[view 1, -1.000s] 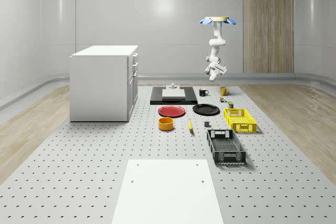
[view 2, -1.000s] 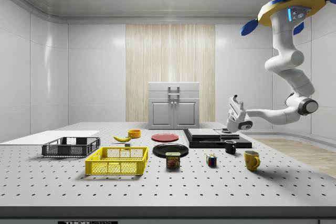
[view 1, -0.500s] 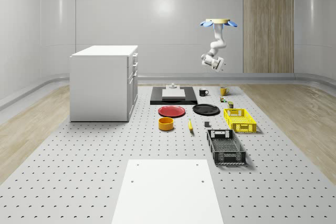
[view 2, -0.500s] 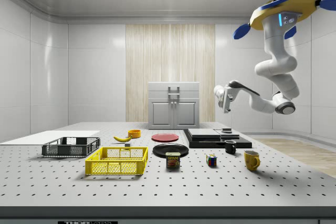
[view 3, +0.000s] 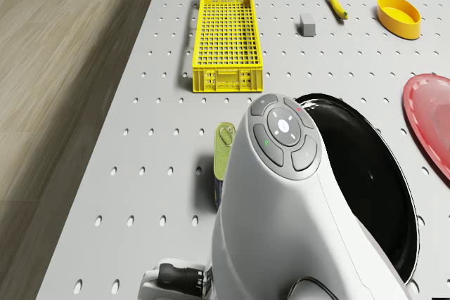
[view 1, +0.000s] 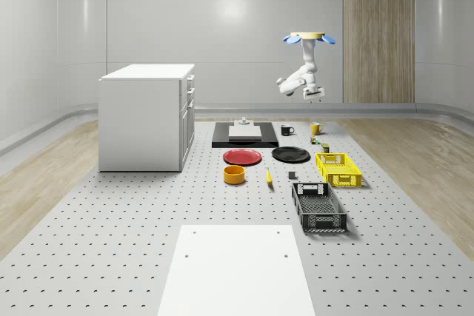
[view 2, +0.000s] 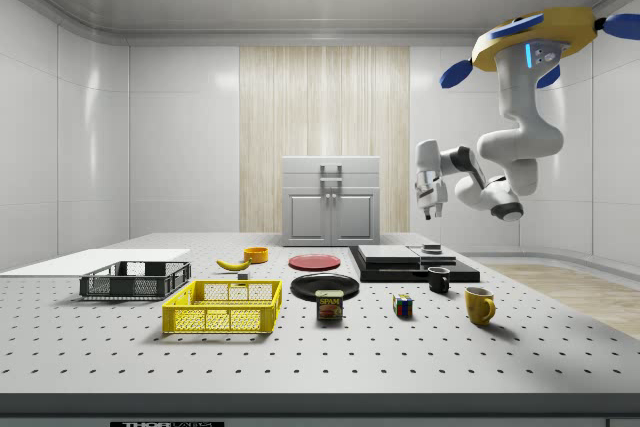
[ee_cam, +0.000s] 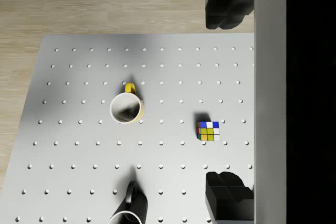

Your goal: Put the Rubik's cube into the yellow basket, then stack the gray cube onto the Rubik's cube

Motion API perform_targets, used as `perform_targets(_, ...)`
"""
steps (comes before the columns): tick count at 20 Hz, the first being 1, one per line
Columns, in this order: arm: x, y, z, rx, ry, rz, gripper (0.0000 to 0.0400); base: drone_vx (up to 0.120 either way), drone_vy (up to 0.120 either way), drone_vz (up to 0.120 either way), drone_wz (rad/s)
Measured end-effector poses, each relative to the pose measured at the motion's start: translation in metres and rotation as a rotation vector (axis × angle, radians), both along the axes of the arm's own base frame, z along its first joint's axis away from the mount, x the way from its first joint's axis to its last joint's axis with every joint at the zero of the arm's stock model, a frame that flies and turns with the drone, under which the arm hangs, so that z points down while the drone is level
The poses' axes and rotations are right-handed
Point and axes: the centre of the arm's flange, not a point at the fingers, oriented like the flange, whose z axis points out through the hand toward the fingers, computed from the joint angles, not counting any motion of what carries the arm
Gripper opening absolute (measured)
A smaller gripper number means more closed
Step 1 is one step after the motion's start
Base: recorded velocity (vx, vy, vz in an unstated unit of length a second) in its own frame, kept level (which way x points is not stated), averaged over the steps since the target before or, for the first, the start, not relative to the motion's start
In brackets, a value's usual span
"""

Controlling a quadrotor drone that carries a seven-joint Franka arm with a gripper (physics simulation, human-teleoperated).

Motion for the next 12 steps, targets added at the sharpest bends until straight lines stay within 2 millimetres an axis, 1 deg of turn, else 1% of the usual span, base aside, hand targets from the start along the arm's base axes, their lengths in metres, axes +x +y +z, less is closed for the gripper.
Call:
perform_targets(3,0.0,-0.007,-0.001,-0.068,0.002,-0.002,0.04,0.12,-0.013,-0.12,0.0)
perform_targets(6,0.0,-0.011,-0.002,-0.108,0.003,-0.003,0.04,0.107,-0.12,-0.12,0.0)
perform_targets(9,0.0,-0.013,-0.002,-0.131,0.004,-0.003,0.04,0.0,-0.12,-0.12,0.0)
perform_targets(10,0.0,-0.013,-0.002,-0.136,0.004,-0.003,0.04,0.0,-0.08,-0.12,0.0)
perform_targets(12,0.0,-0.014,-0.002,-0.144,0.005,-0.004,0.04,0.0,0.0,-0.12,0.0)
